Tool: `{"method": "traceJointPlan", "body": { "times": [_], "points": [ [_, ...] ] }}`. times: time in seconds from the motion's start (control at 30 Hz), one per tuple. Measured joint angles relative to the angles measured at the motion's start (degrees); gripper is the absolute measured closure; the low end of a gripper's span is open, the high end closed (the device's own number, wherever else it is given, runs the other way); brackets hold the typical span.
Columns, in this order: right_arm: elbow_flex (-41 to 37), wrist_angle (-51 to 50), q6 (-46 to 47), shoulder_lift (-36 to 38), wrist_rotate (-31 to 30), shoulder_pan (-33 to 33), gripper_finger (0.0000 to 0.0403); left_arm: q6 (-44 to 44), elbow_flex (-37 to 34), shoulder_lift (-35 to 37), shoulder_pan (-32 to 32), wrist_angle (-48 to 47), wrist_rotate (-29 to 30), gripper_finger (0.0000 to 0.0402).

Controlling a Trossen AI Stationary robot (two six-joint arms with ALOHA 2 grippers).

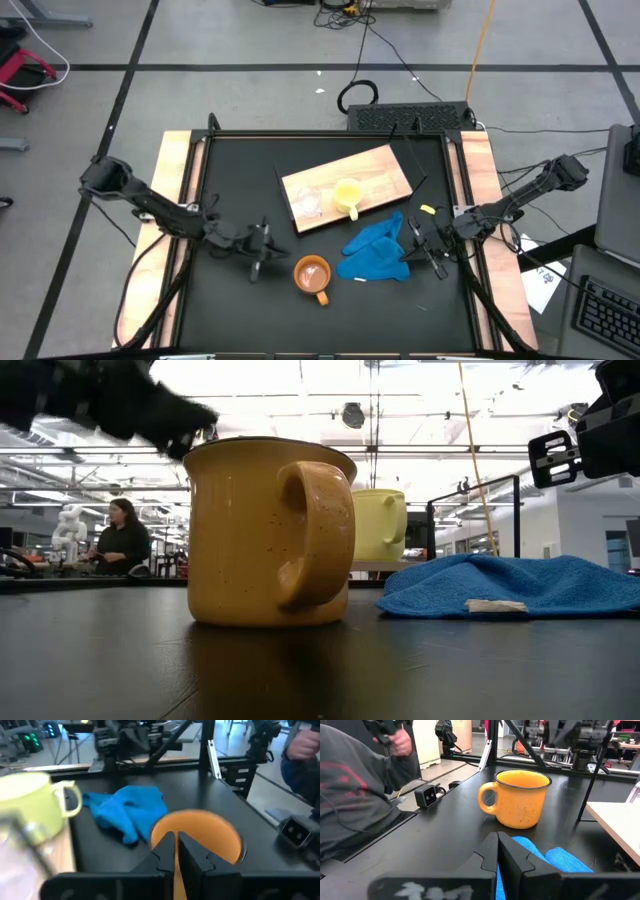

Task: Stack small to large cups/mugs on shelf
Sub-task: Put the orange mug on the shelf

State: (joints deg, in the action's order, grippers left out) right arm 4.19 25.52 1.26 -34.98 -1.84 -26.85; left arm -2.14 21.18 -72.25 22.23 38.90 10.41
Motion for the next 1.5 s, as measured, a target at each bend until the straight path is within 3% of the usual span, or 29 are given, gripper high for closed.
{"method": "traceJointPlan", "body": {
  "times": [0.27, 0.43, 0.7, 0.9, 1.2, 1.5],
  "points": [
    [0.0, 0.0, 0.0, 0.0, 0.1, 0.0, 0.0403, 0.0, 14.7, 0.0, 1.2, -18.6, 0.0, 0.0399],
    [0.0, -0.1, 0.0, 0.0, 0.3, 0.0, 0.0403, -1.3, 22.4, -1.5, 0.9, -30.2, 2.9, 0.0395],
    [-1.1, 1.4, 1.0, 0.0, 0.4, 0.0, 0.0403, -1.9, 30.0, -4.5, 1.1, -38.2, 3.1, 0.0389],
    [-2.4, 2.4, 2.4, 0.0, 0.4, 0.0, 0.0403, -3.7, 34.4, -8.3, 0.3, -42.1, 3.1, 0.0326],
    [-2.5, 3.8, 2.4, -0.1, 0.4, 0.0, 0.0403, -9.0, 46.7, -18.4, -2.7, -58.1, 0.0, 0.0209],
    [-2.6, 3.9, 2.4, 0.0, 0.4, 0.0, 0.0403, -10.6, 55.2, -24.9, -5.6, -68.0, -6.9, 0.0185]
  ]
}}
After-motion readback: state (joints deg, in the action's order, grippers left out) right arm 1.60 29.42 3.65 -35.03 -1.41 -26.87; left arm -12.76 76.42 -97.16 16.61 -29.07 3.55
